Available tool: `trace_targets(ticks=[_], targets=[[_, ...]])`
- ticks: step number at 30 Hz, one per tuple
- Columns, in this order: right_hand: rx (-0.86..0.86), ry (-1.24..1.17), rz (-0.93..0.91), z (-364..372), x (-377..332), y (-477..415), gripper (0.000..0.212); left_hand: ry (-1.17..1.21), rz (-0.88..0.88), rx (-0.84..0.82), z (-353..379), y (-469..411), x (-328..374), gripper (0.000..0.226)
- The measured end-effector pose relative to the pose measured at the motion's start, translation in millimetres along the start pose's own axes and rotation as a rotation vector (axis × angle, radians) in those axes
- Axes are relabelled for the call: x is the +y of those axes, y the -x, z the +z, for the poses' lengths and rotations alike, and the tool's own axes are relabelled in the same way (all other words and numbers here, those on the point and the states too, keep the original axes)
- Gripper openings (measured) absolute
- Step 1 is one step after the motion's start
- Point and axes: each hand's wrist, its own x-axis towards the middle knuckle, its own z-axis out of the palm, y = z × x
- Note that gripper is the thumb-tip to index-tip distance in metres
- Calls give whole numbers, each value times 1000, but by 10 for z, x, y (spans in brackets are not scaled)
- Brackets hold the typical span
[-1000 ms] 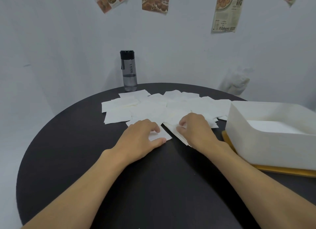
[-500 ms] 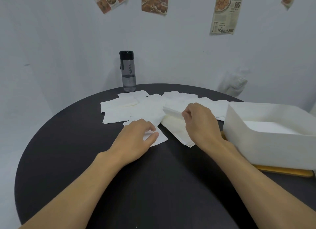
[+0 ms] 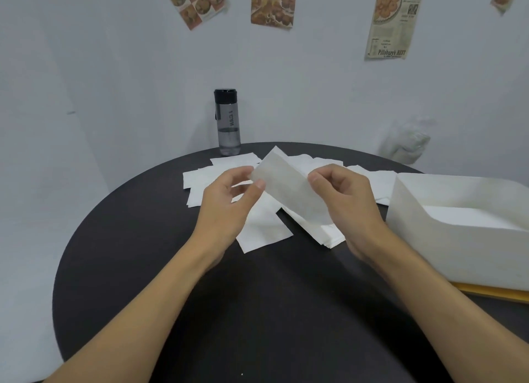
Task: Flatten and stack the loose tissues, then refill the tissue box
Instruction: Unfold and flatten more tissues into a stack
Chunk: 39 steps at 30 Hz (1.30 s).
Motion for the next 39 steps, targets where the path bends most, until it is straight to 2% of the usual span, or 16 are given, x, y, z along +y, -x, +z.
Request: trace_targets(ticks=[3,6,11,14,17,19,22,26,30,33,35,37,39], targets=[[-48,-86,28,0,-8,9,19,79,44,-23,-33,19,48,19],[-53,-101,43,2,-8,9,19,105,57,-44,-39,39,75,18],[-181,-31,56,-52,-36,31,8,111,30,-45,-91,38,118,9],[-195,50,70,-69,-31,24,5,85,19,-83,-155,41,173,15],[-367,117,162,-98,-8,31,7,-57,-9,-178,-250,45,215,40],[-510,218,203,-98,27,55,6,-186,-23,-312,-336,36,212,46],[-640,323,174,-83,42,79,5,-392,-37,-552,-398,38,167,39],[-689,390,179,-66,32,98,6,-518,-65,-711,-392,41,104,28],[-574,462,119,-51,103,77,5,-592,-67,-765,-428,23,42,29],[-355,608,27,-65,207,13,10,-684,-22,-740,-419,15,-19,27],[-176,685,-2,-85,281,-41,7,-718,17,-655,-371,19,-76,25],[-102,812,22,-111,359,-94,22,-726,61,-579,-310,24,-148,26],[-128,902,107,-134,423,-118,38,-757,69,-561,-270,30,-208,30]])
